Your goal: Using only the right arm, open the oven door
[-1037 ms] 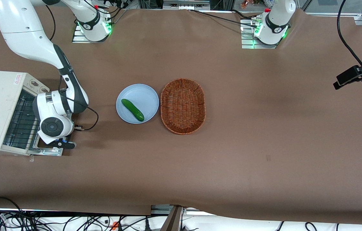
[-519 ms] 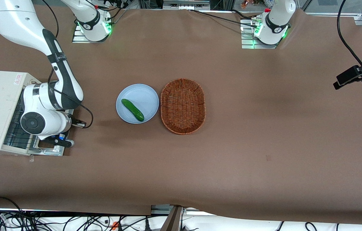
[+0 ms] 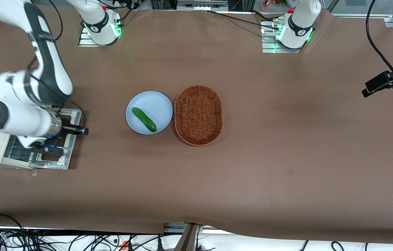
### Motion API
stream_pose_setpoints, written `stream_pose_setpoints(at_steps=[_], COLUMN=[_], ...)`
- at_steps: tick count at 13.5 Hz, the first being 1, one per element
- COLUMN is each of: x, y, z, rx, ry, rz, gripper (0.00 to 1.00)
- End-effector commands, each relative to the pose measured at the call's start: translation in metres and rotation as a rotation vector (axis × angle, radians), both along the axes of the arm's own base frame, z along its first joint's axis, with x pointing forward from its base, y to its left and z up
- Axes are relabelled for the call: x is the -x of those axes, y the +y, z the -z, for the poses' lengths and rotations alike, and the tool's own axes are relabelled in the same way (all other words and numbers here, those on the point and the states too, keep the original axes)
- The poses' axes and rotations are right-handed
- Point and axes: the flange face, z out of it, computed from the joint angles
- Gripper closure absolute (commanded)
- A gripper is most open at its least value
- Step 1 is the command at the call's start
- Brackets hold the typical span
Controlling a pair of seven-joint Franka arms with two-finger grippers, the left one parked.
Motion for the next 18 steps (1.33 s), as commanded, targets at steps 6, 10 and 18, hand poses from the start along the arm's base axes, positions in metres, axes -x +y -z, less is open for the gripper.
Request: stream_pose_setpoints(at_steps=[6,10,18], x=[0.047,0.058,0.124], y=[-0.067,-0.073,-0.069], z=[-0.183,-0.213,-0.195], rx=[0.008,0.032,-0.001], ry=[-0.027,-0.001,-0.062], rz=[-0.196,-0.177,-0.171], gripper=[0.0,0.0,0.0])
